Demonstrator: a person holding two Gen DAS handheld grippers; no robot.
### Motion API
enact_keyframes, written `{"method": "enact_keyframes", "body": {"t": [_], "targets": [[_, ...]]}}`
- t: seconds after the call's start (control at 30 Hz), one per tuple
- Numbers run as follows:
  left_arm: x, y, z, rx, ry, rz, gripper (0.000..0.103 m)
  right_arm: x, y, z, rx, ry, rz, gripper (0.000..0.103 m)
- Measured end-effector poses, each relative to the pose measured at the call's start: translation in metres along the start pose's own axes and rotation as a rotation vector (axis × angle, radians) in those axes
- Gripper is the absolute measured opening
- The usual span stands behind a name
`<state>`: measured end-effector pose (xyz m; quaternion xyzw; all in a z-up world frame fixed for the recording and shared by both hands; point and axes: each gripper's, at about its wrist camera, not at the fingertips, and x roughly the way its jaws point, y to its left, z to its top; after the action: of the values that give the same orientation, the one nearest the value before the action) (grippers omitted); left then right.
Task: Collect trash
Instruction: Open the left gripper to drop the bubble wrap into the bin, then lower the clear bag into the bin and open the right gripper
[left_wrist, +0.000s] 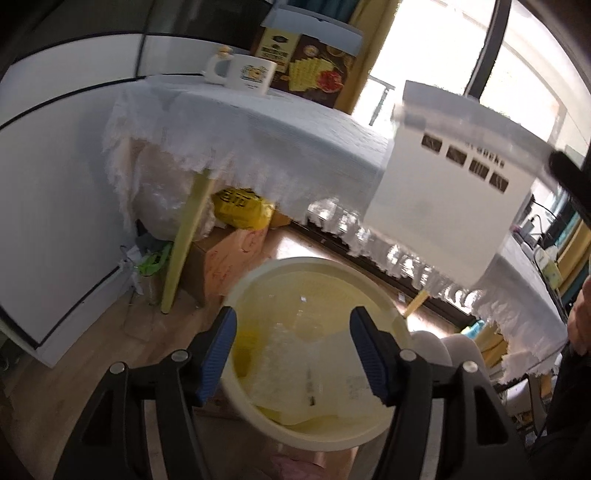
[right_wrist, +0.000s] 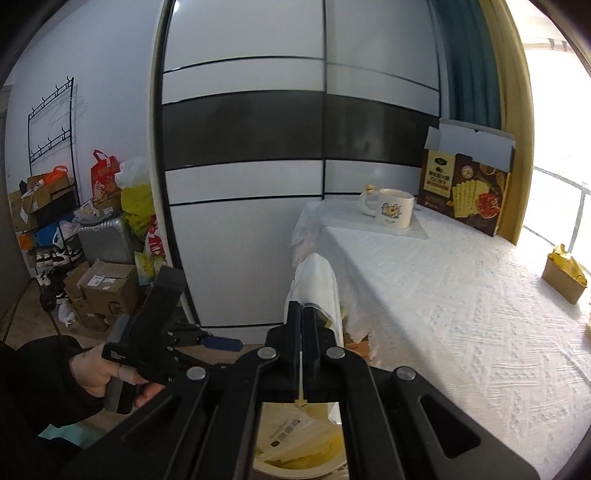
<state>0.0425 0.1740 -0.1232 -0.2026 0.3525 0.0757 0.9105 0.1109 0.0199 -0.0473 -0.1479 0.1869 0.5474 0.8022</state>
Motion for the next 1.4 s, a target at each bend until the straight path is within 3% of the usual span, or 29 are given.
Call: {"method": "enact_keyframes", "body": {"t": [0.23,0.43,0.7,1.03,1.23,1.3,1.37,1.4], "targets": [[-0.03,0.032,-0.003,-0.049,-0.102,0.094,0.064,0.033,0.013,-0.009,0.025,0.047,0.054,0.0],[-0.044,0.055,-0.003,-0.09,-0.144,0.125,0.064,0.067,0.02,-0.024,0.069,0.096,0.084,0.0],[-0.03,0.057,-0.017,-0.104,-0.093,0.115,0.064,0.118,0.008,-0.069,0.147,0.258,0.057,0.0],[-0.012,0.046,-0.028,-0.103,-0.043,0.096,0.064,0.153,-0.003,-0.123,0.178,0.467,0.016,0.001],[-0.008,0.037,-0.029,-0.083,-0.025,0.091,0.064,0.156,-0.002,-0.136,0.178,0.52,0.043,0.002],[-0.008,0.037,-0.029,-0.08,-0.02,0.09,0.064,0.153,-0.001,-0.136,0.183,0.525,0.056,0.006],[-0.008,0.034,-0.029,-0.073,-0.012,0.092,0.064,0.147,-0.003,-0.136,0.186,0.521,0.057,0.025],[-0.009,0.033,-0.03,-0.068,-0.009,0.094,0.064,0.142,-0.004,-0.136,0.196,0.512,0.059,0.03]]}}
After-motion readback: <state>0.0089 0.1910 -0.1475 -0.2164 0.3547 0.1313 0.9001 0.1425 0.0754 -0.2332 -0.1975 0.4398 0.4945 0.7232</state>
